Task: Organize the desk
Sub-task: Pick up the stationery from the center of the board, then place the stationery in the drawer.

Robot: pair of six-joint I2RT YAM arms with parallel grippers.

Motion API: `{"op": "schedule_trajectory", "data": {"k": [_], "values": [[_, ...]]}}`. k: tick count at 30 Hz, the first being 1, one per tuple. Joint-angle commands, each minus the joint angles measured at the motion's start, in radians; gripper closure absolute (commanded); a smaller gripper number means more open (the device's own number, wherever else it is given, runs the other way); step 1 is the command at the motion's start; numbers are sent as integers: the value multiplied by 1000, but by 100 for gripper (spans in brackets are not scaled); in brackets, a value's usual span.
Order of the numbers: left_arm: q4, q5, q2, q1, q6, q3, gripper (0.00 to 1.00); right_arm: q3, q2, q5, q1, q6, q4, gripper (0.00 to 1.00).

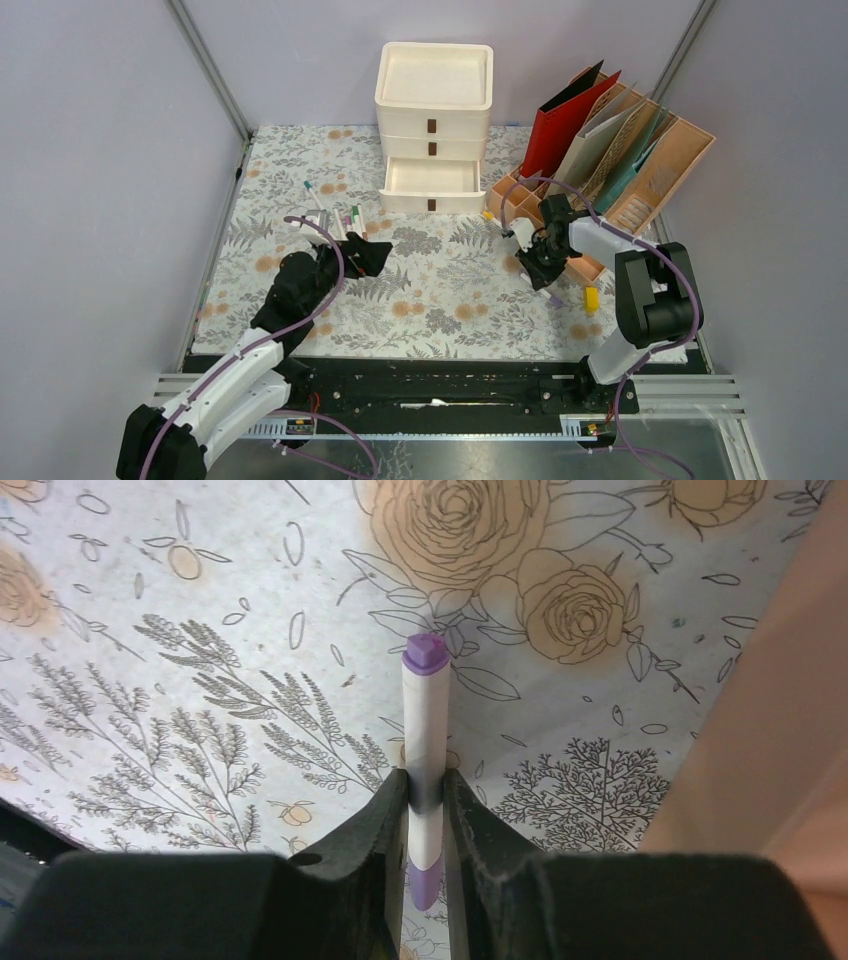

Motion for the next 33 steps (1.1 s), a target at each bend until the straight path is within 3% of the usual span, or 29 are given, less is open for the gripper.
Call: {"op": "schedule_trajectory", "data": {"k": [1, 10, 18, 21, 25, 29, 31, 33], "values": [[65, 40, -18, 5, -34, -10, 1, 22, -63, -84, 4, 4, -22, 99], [100, 66, -9, 5, -75, -38, 1, 141, -115, -211, 5, -55, -64, 100], [125, 63, 6, 5, -93, -58, 1, 562, 34, -327, 66, -87, -212, 100], [126, 59, 16, 6, -104, -63, 1, 741, 119, -258, 145, -97, -233, 100], [105, 39, 20, 8, -109, -67, 1, 981, 269, -31, 263, -155, -234, 100], [71, 20, 18, 11, -106, -67, 1, 1239, 427, 100, 337, -198, -232, 100], [53, 12, 12, 11, -105, -67, 1, 1311, 496, 156, 363, -224, -212, 95], [35, 4, 3, 12, -105, -67, 1, 1328, 542, 207, 381, -242, -155, 83]]}}
